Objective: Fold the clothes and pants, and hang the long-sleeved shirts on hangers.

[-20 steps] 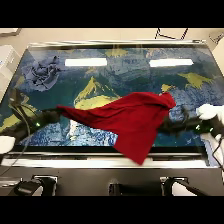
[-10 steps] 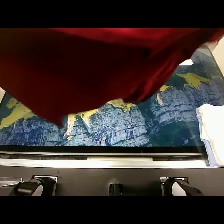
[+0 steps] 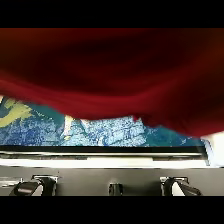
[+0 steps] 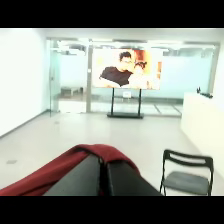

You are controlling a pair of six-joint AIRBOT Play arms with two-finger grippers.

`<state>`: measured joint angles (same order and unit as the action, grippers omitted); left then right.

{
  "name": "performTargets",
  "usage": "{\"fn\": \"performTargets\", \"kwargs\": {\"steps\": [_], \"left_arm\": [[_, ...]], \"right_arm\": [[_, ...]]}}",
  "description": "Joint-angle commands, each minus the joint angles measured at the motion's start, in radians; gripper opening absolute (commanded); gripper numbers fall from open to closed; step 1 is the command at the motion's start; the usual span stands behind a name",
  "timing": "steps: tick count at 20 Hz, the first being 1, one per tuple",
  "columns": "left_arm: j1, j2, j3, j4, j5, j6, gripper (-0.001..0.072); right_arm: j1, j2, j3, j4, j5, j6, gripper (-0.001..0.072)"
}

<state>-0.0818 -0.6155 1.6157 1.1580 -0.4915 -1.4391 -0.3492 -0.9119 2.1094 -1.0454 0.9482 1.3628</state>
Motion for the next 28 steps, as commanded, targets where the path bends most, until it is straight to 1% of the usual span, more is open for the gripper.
{"fn": "performTargets", "kwargs": {"steps": [1, 3, 4, 5, 7, 9, 10, 11, 12, 14, 15, 18, 19, 20, 21, 22, 24, 25, 26, 27, 28], "left_arm": [[0.001, -0.101, 0.008, 0.078, -0.154, 0.0, 0.0017], [0.001, -0.214, -0.036, 0.105, -0.295, 0.0, 0.0017], [0.001, -0.282, -0.084, 0.112, -0.321, 0.001, 0.0017], [0.001, -0.349, -0.135, 0.122, -0.303, 0.003, 0.0017], [0.002, -0.507, -0.208, 0.137, -0.2, 0.003, 0.0018], [0.003, -0.677, -0.217, 0.134, -0.145, 0.0, 0.0018], [0.003, -0.752, -0.217, 0.126, -0.126, -0.023, 0.0019], [0.003, -0.808, -0.217, 0.126, -0.117, -0.07, 0.0019], [0.003, -0.857, -0.217, 0.125, -0.117, -0.143, 0.0019], [-0.008, -0.93, -0.217, 0.125, -0.127, -0.281, 0.0019], [-0.018, -0.956, -0.217, 0.125, -0.148, -0.31, 0.0019], [-0.041, -0.978, -0.217, 0.125, -0.25, -0.316, 0.0031], [-0.032, -0.97, -0.208, 0.127, -0.31, -0.311, 0.015], [-0.003, -0.961, -0.183, 0.127, -0.415, -0.269, 0.0417], [0.04, -0.956, -0.151, 0.13, -0.538, -0.22, 0.0573], [0.099, -0.955, -0.117, 0.13, -0.683, -0.187, 0.0589], [0.22, -0.954, -0.112, 0.127, -0.938, -0.16, 0.0588], [0.267, -0.954, -0.142, 0.121, -1.021, -0.153, 0.0587], [0.307, -0.951, -0.2, 0.104, -1.075, -0.145, 0.0585], [0.33, -0.945, -0.275, 0.064, -1.085, -0.12, 0.0582], [0.343, -0.937, -0.371, 0.0, -1.067, -0.085, 0.0582]], "right_arm": [[0.0, -0.104, -0.022, -0.015, 0.225, 0.095, 0.0036], [0.0, -0.211, -0.152, -0.01, 0.386, 0.099, 0.0036], [0.0, -0.267, -0.233, -0.01, 0.409, 0.101, 0.0036], [0.0, -0.326, -0.316, 0.003, 0.385, 0.106, 0.0036], [0.0, -0.471, -0.447, 0.083, 0.284, 0.153, 0.0036], [0.0, -0.619, -0.475, 0.2, 0.217, 0.194, 0.0037], [0.0, -0.682, -0.475, 0.278, 0.2, 0.197, 0.0037], [0.001, -0.74, -0.475, 0.358, 0.203, 0.197, 0.0037], [0.007, -0.787, -0.475, 0.398, 0.213, 0.197, 0.0037], [0.043, -0.848, -0.475, 0.376, 0.235, 0.196, 0.0038], [0.065, -0.87, -0.475, 0.34, 0.236, 0.196, 0.0038], [0.105, -0.886, -0.47, 0.248, 0.232, 0.206, 0.0039], [0.093, -0.884, -0.452, 0.229, 0.257, 0.245, 0.0078], [0.063, -0.88, -0.419, 0.197, 0.311, 0.265, 0.0277], [0.024, -0.872, -0.381, 0.158, 0.379, 0.264, 0.0464], [-0.026, -0.859, -0.346, 0.091, 0.46, 0.264, 0.0518], [-0.116, -0.82, -0.333, -0.069, 0.613, 0.264, 0.0518], [-0.146, -0.801, -0.352, -0.149, 0.678, 0.264, 0.0519], [-0.164, -0.78, -0.391, -0.207, 0.718, 0.262, 0.0518], [-0.175, -0.753, -0.452, -0.235, 0.731, 0.242, 0.0518], [-0.176, -0.72, -0.529, -0.237, 0.727, 0.225, 0.0518]]}}
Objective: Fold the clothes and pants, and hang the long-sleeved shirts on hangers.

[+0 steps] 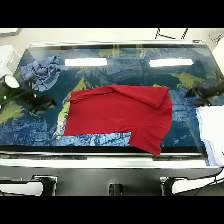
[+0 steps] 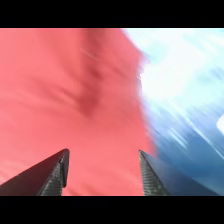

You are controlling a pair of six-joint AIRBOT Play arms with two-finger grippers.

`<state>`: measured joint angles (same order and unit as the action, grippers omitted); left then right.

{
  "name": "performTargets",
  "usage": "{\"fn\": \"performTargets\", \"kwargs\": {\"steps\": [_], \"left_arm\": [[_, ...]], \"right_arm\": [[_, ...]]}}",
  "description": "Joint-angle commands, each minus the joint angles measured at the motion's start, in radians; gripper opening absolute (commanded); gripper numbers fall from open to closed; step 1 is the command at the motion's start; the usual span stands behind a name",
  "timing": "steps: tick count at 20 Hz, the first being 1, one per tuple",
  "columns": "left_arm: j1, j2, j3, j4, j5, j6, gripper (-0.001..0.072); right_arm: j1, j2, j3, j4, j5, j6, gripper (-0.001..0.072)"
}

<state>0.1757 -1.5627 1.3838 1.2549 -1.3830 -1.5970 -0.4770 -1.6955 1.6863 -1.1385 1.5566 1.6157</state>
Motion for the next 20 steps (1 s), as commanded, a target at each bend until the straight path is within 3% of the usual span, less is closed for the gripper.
{"fn": "performTargets", "kwargs": {"steps": [1, 4, 7, 9, 11, 12, 15, 16, 20], "left_arm": [[0.087, 0.017, -0.237, -0.171, -0.138, 0.126, 0.0582], [0.084, 0.019, -0.439, -0.324, -0.019, 0.243, 0.058], [0.084, 0.019, -0.507, -0.351, 0.052, 0.274, 0.0578], [0.075, 0.019, -0.511, -0.352, 0.087, 0.28, 0.0455], [0.051, 0.019, -0.511, -0.366, 0.144, 0.277, 0.0447], [0.036, 0.019, -0.511, -0.373, 0.174, 0.268, 0.0406], [-0.007, 0.019, -0.51, -0.377, 0.203, 0.259, 0.0051], [-0.011, 0.02, -0.51, -0.377, 0.2, 0.259, 0.002], [-0.007, 0.054, -0.509, -0.376, 0.196, 0.262, 0.0018]], "right_arm": [[-0.047, 0.091, -0.175, -0.139, 0.1, -0.04, 0.0518], [-0.047, 0.131, -0.305, -0.092, 0.069, -0.065, 0.0517], [-0.047, 0.131, -0.315, -0.08, 0.079, -0.065, 0.0516], [-0.047, 0.131, -0.315, -0.074, 0.075, -0.064, 0.0515], [-0.047, 0.131, -0.315, -0.074, 0.077, -0.064, 0.0515], [-0.047, 0.131, -0.315, -0.075, 0.082, -0.066, 0.0514], [-0.047, 0.131, -0.319, -0.095, 0.087, -0.08, 0.0499], [-0.047, 0.131, -0.335, -0.102, 0.079, -0.08, 0.0499], [-0.047, 0.131, -0.497, -0.049, -0.037, -0.117, 0.05]]}}
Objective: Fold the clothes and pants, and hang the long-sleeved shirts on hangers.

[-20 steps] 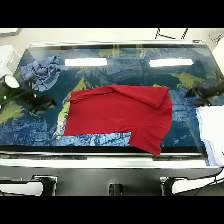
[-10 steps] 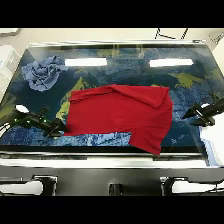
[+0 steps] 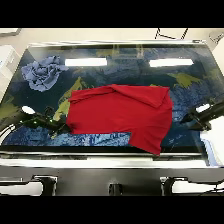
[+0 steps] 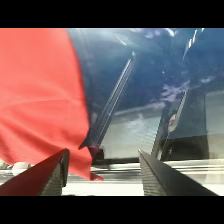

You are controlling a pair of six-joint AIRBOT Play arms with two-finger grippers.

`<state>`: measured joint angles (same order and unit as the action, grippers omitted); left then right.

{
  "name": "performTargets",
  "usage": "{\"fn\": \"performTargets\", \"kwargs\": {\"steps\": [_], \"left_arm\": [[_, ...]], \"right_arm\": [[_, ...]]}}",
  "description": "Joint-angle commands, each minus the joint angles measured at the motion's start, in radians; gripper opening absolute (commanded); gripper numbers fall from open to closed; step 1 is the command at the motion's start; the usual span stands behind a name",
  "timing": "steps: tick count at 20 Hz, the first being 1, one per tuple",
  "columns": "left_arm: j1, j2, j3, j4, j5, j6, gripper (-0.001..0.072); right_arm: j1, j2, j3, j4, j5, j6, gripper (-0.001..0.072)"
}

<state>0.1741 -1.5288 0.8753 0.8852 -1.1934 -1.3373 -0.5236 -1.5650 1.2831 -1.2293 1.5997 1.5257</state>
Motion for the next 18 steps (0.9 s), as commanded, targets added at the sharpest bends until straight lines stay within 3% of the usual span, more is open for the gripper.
{"fn": "performTargets", "kwargs": {"steps": [1, 3, 7, 9, 10, 11, 15, 18], "left_arm": [[-0.005, 0.035, -0.001, -0.006, 0.006, 0.003, 0.0018], [-0.006, 0.069, -0.001, -0.006, 0.006, 0.003, 0.0018], [-0.007, 0.134, -0.001, -0.007, 0.006, -0.009, 0.0018], [-0.005, 0.163, 0.0, -0.007, 0.006, -0.008, 0.0018], [-0.005, 0.177, 0.0, -0.007, 0.007, -0.008, 0.0018], [-0.005, 0.191, 0.005, -0.007, 0.007, -0.008, 0.0017], [-0.005, 0.283, 0.209, -0.006, 0.021, -0.008, 0.0016], [-0.005, 0.398, 0.598, -0.002, 0.145, -0.008, 0.0017]], "right_arm": [[0.0, 0.0, -0.137, 0.095, -0.134, -0.046, 0.05], [0.0, -0.002, -0.208, 0.21, -0.24, -0.088, 0.0499], [0.111, -0.046, -0.236, 0.254, -0.34, -0.124, 0.049], [0.176, -0.055, -0.236, 0.256, -0.407, -0.078, 0.0341], [0.195, -0.055, -0.23, 0.259, -0.42, -0.06, 0.0149], [0.204, -0.053, -0.21, 0.267, -0.402, -0.061, 0.0037], [0.202, 0.029, 0.065, 0.275, -0.257, -0.13, 0.0036], [0.202, 0.183, 0.452, 0.269, -0.328, -0.183, 0.0036]]}}
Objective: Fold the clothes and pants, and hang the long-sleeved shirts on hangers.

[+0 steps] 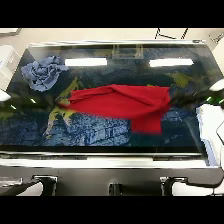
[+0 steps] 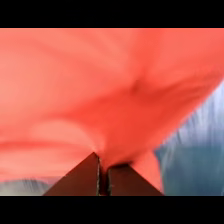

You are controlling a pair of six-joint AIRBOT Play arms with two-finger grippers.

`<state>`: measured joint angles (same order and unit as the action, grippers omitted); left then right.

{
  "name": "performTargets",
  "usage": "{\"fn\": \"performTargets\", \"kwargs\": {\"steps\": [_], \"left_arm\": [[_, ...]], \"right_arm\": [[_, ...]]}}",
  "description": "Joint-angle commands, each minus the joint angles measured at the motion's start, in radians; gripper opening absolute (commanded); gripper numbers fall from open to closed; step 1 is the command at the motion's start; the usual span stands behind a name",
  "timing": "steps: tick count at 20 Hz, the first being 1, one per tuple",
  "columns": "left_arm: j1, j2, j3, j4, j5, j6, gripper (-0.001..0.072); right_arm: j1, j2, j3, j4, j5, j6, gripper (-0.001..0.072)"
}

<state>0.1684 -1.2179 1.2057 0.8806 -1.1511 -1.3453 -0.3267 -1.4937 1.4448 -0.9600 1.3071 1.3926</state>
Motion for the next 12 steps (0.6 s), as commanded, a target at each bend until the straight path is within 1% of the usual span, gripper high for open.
{"fn": "performTargets", "kwargs": {"steps": [1, 3, 5, 7, 9, 12], "left_arm": [[0.0, 0.123, 0.416, 0.014, 0.168, 0.0, 0.0017], [0.0, 0.182, 0.647, 0.064, 0.257, 0.0, 0.0017], [0.0, 0.256, 0.779, 0.089, 0.262, 0.0, 0.0017], [0.0, 0.343, 0.796, 0.089, 0.289, 0.0, 0.0017], [0.0, 0.411, 0.796, 0.09, 0.336, 0.0, 0.0017], [0.0, 0.467, 0.796, 0.1, 0.349, -0.001, 0.0016]], "right_arm": [[0.005, 0.169, 0.414, -0.014, -0.105, -0.065, 0.0036], [0.006, 0.296, 0.605, -0.072, -0.256, -0.116, 0.0037], [0.006, 0.446, 0.637, -0.129, -0.352, -0.12, 0.0037], [0.006, 0.575, 0.618, -0.166, -0.312, -0.101, 0.0037], [0.006, 0.655, 0.617, -0.205, -0.261, -0.092, 0.0037], [0.006, 0.723, 0.617, -0.261, -0.301, -0.09, 0.0036]]}}
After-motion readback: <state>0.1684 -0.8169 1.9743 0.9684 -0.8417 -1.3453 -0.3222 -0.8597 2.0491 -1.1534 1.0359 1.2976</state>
